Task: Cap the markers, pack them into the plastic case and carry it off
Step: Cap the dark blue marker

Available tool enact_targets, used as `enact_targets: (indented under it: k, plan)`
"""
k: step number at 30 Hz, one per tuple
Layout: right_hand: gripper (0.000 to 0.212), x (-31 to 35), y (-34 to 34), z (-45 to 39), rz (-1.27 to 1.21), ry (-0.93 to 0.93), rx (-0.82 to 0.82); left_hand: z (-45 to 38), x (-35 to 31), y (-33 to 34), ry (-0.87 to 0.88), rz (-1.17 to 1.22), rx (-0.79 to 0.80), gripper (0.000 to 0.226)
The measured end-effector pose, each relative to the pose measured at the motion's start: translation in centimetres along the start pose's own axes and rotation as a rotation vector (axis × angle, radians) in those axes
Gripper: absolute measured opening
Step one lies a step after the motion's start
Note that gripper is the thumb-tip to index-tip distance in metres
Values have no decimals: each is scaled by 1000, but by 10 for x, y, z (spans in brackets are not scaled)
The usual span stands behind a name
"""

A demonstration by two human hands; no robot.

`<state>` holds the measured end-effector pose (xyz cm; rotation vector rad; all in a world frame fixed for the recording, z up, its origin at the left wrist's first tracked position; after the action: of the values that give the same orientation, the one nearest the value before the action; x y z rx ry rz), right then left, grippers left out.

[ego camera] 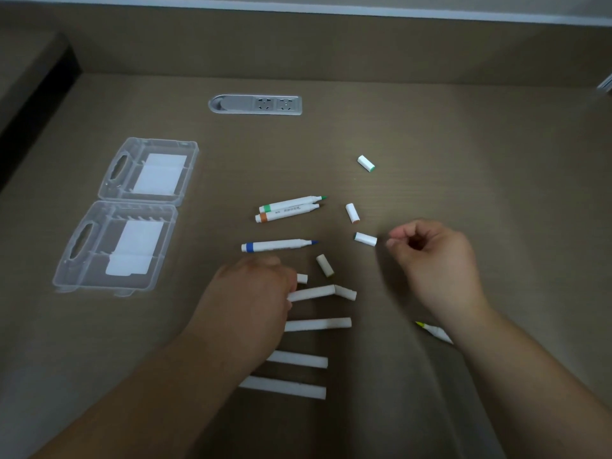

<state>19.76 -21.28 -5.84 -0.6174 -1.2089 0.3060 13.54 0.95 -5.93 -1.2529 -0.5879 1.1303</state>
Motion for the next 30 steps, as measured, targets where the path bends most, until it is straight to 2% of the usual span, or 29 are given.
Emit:
enact_targets:
  k: [4,9,11,13,15,19,27,30]
  plan:
    - [12,10,15,0,224,-160,-6,-8,-1,8,11,11,71,27]
    - [28,17,35,-1,351,-251,18,-6,0,5,43,-60,63,26]
    - [26,21,38,-2,359,-274,8,-4,1,7,42,-46,65,25]
    - [16,24,39,-1,366,-284,-6,-1,4,1,20,-6,12,22]
    - [7,24,39,-2,380,-288,-16,-1,9,-14,-25,45,-117,15]
    - [9,19,38,-1,350,-268,20,-9,36,-41,-157,93,-348,15]
    - [14,11,35,1,198,-204,106,-39,49,-25,-182,20,-221,15]
    - [12,10,36,4,51,-138,165,-40,50,-24,-173,93,-226,11]
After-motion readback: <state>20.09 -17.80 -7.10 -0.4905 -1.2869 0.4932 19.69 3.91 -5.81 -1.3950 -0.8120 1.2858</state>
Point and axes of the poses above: each hand's wrist, its own z-axis away from the middle knuckle, its own y-axis out of the palm, x = y × z, the point moved 9 cm from there along -z, towards the middle knuckle, and after that the axes turned 13 degrees about y, right-handed, at the moved point
